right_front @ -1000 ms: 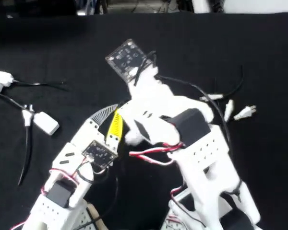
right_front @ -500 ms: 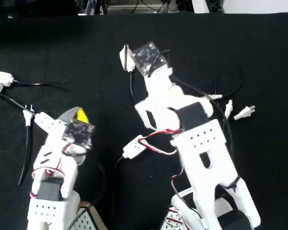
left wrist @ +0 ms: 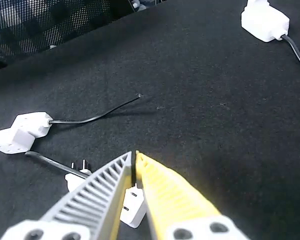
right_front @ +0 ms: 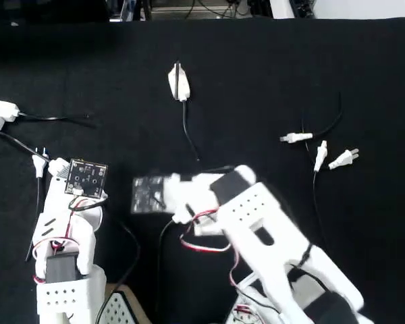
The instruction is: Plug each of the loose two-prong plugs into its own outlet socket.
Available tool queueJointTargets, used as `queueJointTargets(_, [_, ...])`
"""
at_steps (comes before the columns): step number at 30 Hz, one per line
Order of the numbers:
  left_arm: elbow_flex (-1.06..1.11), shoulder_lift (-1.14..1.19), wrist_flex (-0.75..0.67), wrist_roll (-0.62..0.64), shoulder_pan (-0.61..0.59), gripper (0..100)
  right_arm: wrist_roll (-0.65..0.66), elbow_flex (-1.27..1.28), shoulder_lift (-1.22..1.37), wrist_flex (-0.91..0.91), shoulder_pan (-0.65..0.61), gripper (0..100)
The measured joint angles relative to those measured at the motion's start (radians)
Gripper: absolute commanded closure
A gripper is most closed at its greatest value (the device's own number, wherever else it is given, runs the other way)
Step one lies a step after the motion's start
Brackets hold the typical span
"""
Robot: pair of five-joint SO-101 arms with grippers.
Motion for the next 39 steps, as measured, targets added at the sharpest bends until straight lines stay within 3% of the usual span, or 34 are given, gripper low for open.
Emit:
queueJointTargets(9, [0.000,0.000,0.000,0.000,-0.003,97,0.058,-0.015,0.258,-0.146,-0.014,81.0])
queueJointTargets(15, [0.000,0.000,0.000,0.000,-0.005,97,0.058,-0.058,0.293,-0.184,-0.014,81.0])
queueJointTargets(23, [0.000,0.000,0.000,0.000,-0.005,97,0.058,-0.015,0.347,-0.370,-0.020,80.6])
queueJointTargets(28, [0.000,0.000,0.000,0.000,-0.005,97,0.058,-0.032,0.411,-0.382,-0.020,72.4])
queueJointTargets(33, [0.000,0.000,0.000,0.000,-0.005,97,0.058,-0.031,0.419,-0.374,-0.018,72.3])
queueJointTargets(36, [0.000,0.000,0.000,0.000,-0.005,97,0.058,-0.031,0.419,-0.382,-0.017,75.4])
queueJointTargets(39, [0.000,0.000,0.000,0.000,-0.005,97,0.058,-0.031,0.419,-0.388,-0.017,85.9])
